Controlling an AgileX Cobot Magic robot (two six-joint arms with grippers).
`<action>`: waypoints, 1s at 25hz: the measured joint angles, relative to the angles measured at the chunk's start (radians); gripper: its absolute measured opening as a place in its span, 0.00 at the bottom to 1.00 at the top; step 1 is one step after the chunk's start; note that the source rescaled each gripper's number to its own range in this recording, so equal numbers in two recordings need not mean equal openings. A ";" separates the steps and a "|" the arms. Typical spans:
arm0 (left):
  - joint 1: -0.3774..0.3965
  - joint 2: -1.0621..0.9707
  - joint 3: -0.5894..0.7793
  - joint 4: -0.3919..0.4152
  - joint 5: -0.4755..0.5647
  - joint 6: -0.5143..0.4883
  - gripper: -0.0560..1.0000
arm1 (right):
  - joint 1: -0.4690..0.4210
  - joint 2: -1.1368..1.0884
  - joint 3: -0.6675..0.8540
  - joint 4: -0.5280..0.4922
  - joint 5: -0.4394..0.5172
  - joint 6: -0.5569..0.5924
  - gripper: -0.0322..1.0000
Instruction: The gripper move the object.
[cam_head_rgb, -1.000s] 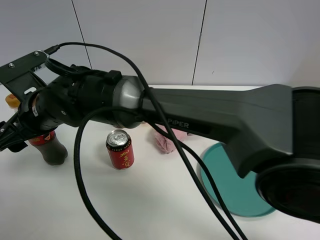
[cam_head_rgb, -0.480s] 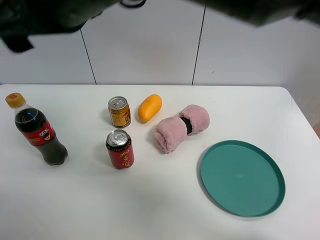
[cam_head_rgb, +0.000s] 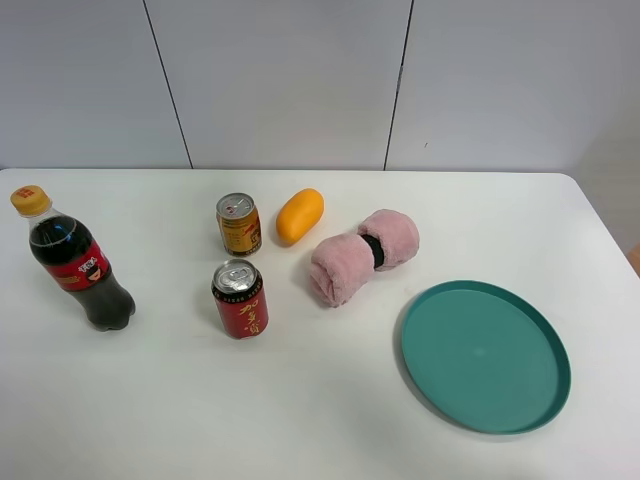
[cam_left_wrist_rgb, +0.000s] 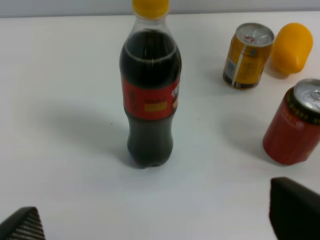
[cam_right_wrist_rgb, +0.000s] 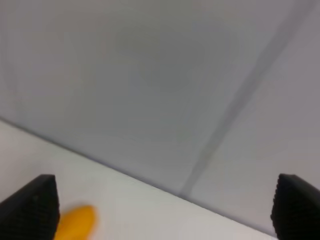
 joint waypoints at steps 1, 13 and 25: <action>0.000 0.000 0.000 0.000 0.000 0.000 1.00 | -0.044 -0.021 0.000 0.000 0.027 -0.008 0.78; 0.000 0.000 0.000 0.000 0.000 0.000 1.00 | -0.228 -0.311 -0.001 -0.004 0.264 -0.084 0.78; 0.000 0.000 0.000 0.000 0.000 0.000 1.00 | -0.228 -0.645 0.040 -0.105 0.287 -0.083 0.78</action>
